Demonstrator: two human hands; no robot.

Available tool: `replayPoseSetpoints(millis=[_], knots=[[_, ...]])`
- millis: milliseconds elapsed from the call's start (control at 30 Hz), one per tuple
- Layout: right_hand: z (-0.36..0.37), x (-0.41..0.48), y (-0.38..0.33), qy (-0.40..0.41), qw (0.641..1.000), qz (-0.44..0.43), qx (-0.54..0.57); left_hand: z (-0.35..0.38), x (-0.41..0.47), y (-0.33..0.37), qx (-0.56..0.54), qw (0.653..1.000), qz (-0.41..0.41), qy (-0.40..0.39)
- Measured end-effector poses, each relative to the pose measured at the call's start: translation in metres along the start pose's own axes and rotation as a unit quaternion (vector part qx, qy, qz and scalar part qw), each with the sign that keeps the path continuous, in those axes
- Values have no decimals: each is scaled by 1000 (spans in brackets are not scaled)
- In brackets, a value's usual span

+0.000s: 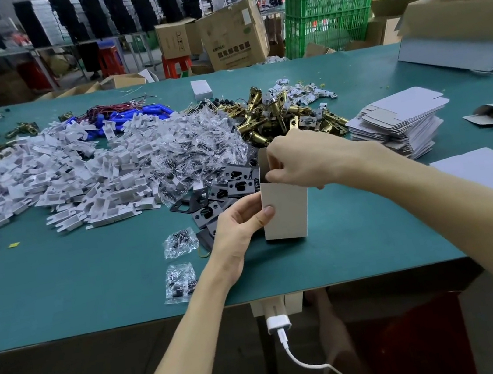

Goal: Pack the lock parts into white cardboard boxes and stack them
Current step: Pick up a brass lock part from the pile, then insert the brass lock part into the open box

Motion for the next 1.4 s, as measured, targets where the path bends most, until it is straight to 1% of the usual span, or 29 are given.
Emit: replayPoseSetpoints(millis=[200, 433, 633, 700, 767, 833, 900, 1033, 1133, 1300, 1400], knots=[[7, 1, -5, -27, 1000, -6, 5, 0, 0, -1, 1, 1000, -1, 4], [6, -3, -4, 12, 999, 14, 47, -1, 0, -2, 33, 999, 2, 10], [10, 0, -8, 83, 995, 39, 47, -2, 0, -4, 68, 997, -18, 13], [10, 1, -18, 129, 990, 20, 57, -2, 0, -3, 71, 997, -17, 10], [11, 3, -32, 180, 983, -14, 39, -1, -1, -2, 78, 997, -13, 9], [15, 10, -46, 200, 979, -40, 9, -2, 0, -4, 99, 995, -10, 11], [22, 23, -61, 179, 982, -52, -14, -4, 1, -6, 119, 993, -15, 16], [42, 48, -81, 50, 997, -35, -38, -9, 3, -9, 150, 988, -2, 42], [51, 60, -89, 21, 999, -36, -6, -6, 2, -6, 171, 985, 7, 29], [62, 70, -94, -35, 997, 9, 65, -5, 1, -7, 178, 984, 2, 21], [66, 72, -98, -53, 995, 16, 86, -6, 0, -9, 180, 983, -12, 20]])
Point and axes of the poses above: each hand's wrist, its own x-axis towards the middle knuckle, its own z-axis out of the palm, y = z × x, the point moved 5 cm from there along x, towards the middle knuckle, and after that the axes turned 7 degrees about -x, right-handed, at the moved point
